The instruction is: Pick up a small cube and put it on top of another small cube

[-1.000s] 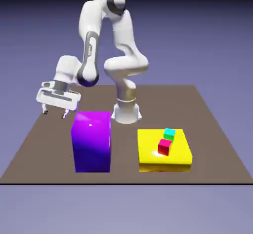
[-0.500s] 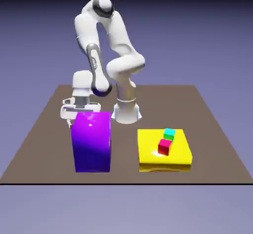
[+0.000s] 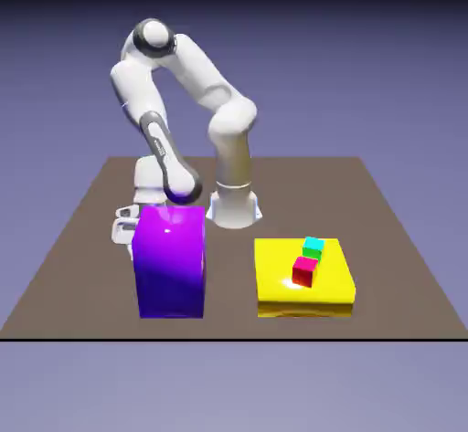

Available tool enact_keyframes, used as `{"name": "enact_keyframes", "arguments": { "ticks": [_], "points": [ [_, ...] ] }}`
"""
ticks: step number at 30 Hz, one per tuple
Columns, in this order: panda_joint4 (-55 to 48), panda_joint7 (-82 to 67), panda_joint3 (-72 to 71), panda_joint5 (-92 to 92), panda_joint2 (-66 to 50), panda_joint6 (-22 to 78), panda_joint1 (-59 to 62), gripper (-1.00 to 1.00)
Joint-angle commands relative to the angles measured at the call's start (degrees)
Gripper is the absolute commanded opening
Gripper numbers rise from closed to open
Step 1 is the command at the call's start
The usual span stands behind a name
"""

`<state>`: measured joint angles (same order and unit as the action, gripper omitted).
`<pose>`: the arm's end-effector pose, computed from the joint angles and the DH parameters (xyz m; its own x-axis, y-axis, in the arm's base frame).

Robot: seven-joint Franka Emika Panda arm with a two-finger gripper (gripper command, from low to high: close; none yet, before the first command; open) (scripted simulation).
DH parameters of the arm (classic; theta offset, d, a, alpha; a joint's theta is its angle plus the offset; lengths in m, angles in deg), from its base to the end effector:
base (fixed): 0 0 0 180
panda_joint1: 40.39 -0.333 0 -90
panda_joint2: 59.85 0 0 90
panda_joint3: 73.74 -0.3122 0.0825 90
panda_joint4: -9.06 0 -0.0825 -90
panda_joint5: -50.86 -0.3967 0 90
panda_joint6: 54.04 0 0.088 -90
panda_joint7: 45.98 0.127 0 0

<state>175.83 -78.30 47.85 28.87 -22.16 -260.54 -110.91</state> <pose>0.2449 -0.2316 0.1026 0.5619 -0.7665 0.3110 -0.6991 -0.6410 -0.3168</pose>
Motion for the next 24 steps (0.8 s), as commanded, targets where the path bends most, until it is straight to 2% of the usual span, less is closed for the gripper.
{"name": "enact_keyframes", "arguments": {
  "ticks": [1, 12, 20, 24],
  "points": [
    [0.6, 0.6, -2.0, 0.2, -1.1, 0.9, 2.1, -1.0],
    [6.7, 7.4, -23.9, 3.3, -13.3, 11.7, 24.5, -1.0],
    [-8.6, 9.6, -33.0, -4.9, -17.0, 27.2, 34.1, -1.0],
    [-15.7, 4.3, -38.0, -7.2, -18.1, 37.1, 32.4, -1.0]
  ]
}}
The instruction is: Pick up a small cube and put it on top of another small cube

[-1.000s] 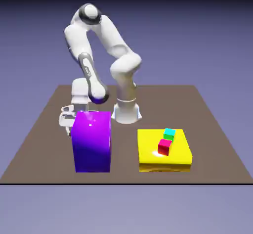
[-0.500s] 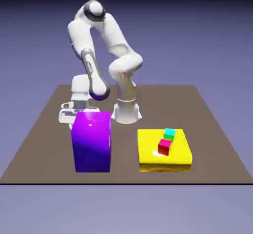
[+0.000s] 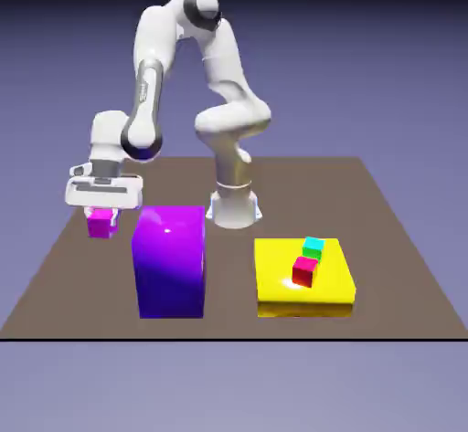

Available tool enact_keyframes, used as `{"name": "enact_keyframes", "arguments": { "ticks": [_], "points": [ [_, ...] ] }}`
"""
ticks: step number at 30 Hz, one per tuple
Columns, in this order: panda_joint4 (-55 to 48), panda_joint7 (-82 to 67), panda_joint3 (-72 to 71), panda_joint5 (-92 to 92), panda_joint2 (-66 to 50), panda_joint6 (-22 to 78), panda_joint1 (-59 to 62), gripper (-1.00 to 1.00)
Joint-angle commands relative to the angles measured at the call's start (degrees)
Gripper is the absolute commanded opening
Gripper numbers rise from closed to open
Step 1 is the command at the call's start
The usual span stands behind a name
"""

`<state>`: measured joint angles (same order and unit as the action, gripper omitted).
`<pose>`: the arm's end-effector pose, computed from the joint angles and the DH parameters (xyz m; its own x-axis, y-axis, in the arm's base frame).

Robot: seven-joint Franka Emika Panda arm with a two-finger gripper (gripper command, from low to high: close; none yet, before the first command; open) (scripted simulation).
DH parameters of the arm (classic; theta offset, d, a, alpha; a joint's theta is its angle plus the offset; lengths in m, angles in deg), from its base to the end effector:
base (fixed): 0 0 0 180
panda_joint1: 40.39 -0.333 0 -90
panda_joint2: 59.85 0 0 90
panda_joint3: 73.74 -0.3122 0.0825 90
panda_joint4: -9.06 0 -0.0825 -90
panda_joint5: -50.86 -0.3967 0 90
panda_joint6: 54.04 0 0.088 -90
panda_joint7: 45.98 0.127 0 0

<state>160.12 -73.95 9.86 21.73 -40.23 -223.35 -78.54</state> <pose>0.3263 -0.3332 0.2535 0.5597 -0.7532 0.3456 -0.6282 -0.6576 -0.4158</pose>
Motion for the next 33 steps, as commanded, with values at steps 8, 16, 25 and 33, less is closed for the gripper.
{"name": "enact_keyframes", "arguments": {
  "ticks": [8, 16, 25, 33],
  "points": [
    [-10.9, -12.8, -9.3, -1.5, -2.5, 18.6, -9.7, -1.0],
    [-14.7, -25.4, -15.7, 1.5, -5.8, 31.7, -26.3, -1.0],
    [-10.7, -30.4, -16.6, 6.6, -9.3, 34.0, -40.8, -1.0],
    [-10.0, -30.9, -1.0, 6.3, -8.3, 29.8, -57.4, -1.0]
  ]
}}
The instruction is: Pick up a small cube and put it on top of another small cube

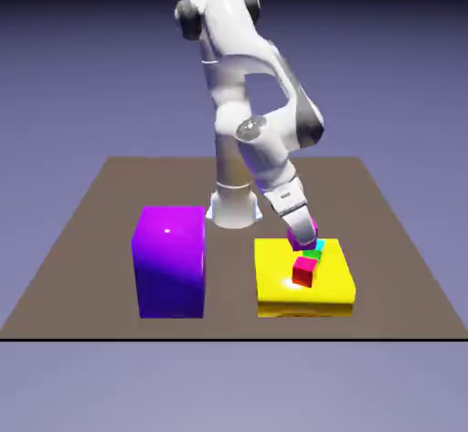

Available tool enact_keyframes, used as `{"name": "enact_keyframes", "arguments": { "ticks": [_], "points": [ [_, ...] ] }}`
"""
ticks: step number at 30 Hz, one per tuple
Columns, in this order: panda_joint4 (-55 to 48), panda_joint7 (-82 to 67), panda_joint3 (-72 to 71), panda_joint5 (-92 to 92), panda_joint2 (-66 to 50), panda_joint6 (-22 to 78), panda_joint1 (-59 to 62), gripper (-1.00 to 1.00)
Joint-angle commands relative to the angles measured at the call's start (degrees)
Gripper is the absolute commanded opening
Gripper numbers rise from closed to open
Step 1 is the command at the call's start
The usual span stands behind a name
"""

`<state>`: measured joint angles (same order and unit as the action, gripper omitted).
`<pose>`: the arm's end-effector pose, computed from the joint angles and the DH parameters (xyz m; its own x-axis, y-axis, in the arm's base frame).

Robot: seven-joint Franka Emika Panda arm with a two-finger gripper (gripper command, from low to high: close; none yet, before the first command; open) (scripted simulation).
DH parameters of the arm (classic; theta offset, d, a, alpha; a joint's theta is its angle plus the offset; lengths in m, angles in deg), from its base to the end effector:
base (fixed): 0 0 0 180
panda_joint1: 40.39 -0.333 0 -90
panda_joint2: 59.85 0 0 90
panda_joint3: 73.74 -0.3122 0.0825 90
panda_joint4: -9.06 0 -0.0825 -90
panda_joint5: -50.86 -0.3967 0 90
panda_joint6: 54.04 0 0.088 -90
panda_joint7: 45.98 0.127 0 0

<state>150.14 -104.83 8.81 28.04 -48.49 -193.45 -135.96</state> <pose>0.4661 0.1274 0.2746 0.5934 0.7411 0.3142 0.8023 -0.5132 -0.3049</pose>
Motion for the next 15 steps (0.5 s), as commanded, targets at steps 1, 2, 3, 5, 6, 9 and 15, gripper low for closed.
{"name": "enact_keyframes", "arguments": {
  "ticks": [1, 2, 3, 5, 6, 9, 15],
  "points": [
    [0.1, -0.1, 1.9, -0.1, 0.1, -0.6, -2.1, -1.0],
    [0.2, -0.1, 3.9, -0.1, 0.3, -1.1, -4.2, -1.0],
    [0.3, -0.2, 5.8, -0.1, 0.4, -1.6, -6.2, -1.0],
    [0.4, -0.3, 9.7, -0.2, 0.6, -2.7, -10.4, -1.0],
    [0.5, -0.4, 11.6, -0.2, 0.8, -3.2, -12.5, -1.0],
    [0.8, -0.6, 17.5, -0.3, 1.2, -4.8, -18.7, -1.0],
    [1.2, -0.8, 25.5, -0.5, 1.7, -6.9, -27.3, 1.0]
  ]
}}
